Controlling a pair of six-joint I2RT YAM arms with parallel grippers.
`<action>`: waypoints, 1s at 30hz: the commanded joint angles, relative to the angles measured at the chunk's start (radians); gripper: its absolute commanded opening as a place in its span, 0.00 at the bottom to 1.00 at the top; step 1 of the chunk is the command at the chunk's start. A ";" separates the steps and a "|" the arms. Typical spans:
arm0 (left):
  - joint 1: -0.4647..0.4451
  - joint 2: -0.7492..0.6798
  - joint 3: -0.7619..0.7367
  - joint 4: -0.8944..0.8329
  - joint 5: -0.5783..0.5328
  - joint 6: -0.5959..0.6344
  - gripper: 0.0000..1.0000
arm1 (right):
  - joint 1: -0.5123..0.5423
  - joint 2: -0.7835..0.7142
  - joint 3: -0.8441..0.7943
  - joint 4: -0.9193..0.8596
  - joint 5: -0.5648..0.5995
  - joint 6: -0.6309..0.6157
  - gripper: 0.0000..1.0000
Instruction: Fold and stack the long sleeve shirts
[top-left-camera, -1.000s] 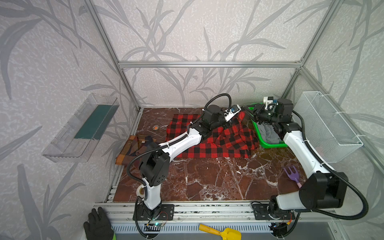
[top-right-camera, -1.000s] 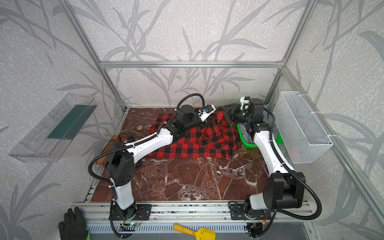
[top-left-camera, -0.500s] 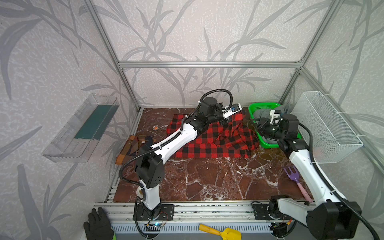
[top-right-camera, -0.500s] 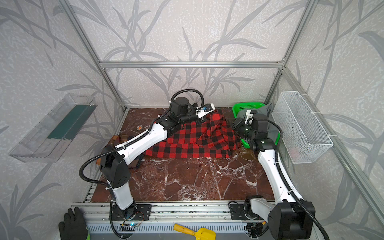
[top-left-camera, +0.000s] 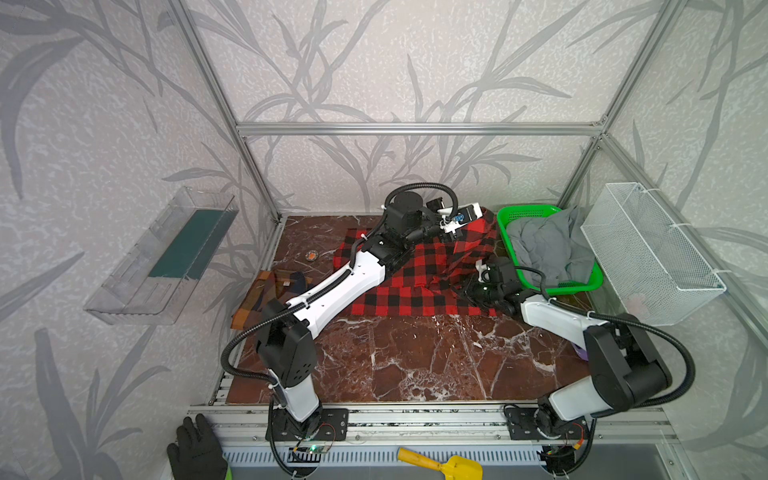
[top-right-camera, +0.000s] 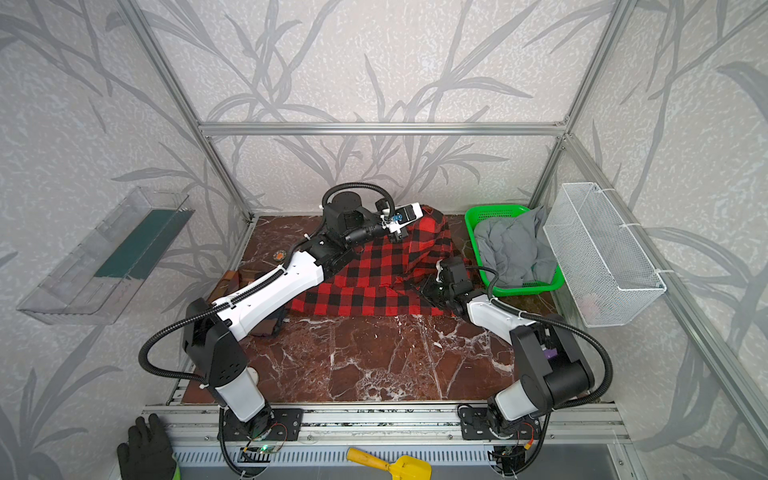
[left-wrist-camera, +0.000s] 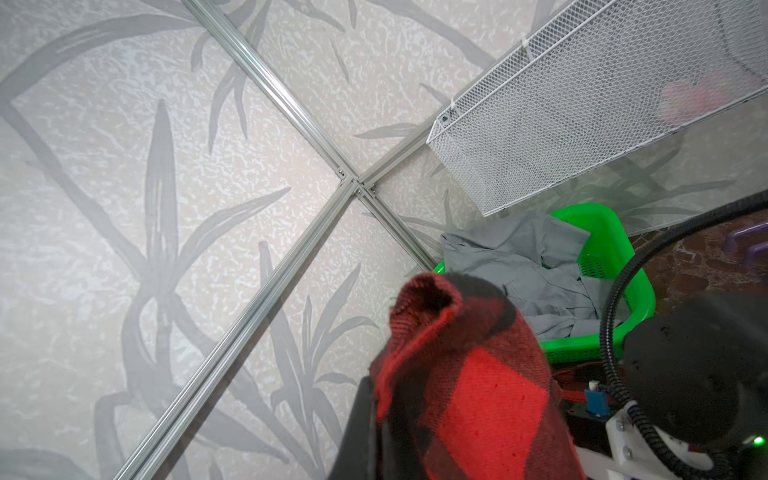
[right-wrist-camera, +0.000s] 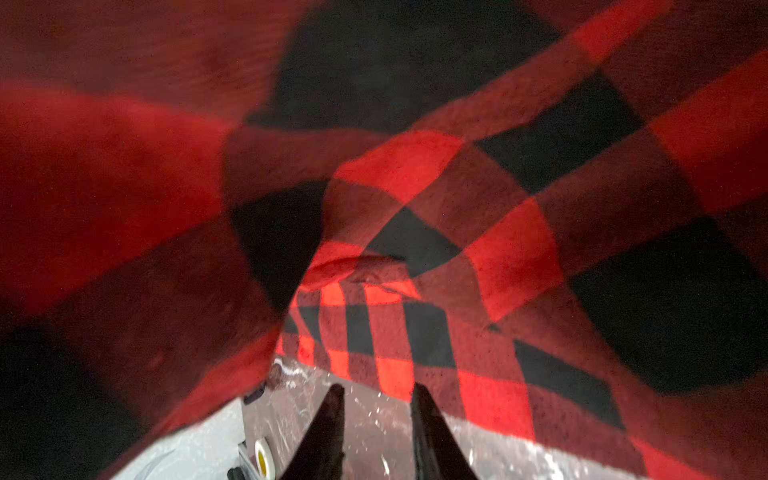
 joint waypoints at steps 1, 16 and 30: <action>-0.005 -0.049 -0.029 0.086 0.049 -0.022 0.00 | 0.001 0.090 0.014 0.179 0.042 0.057 0.27; -0.017 -0.202 -0.292 0.281 0.114 -0.140 0.00 | 0.000 0.318 0.130 0.282 0.228 0.122 0.30; 0.149 -0.278 -0.535 0.397 0.066 -0.165 0.00 | -0.006 0.186 0.009 0.298 0.159 0.101 0.34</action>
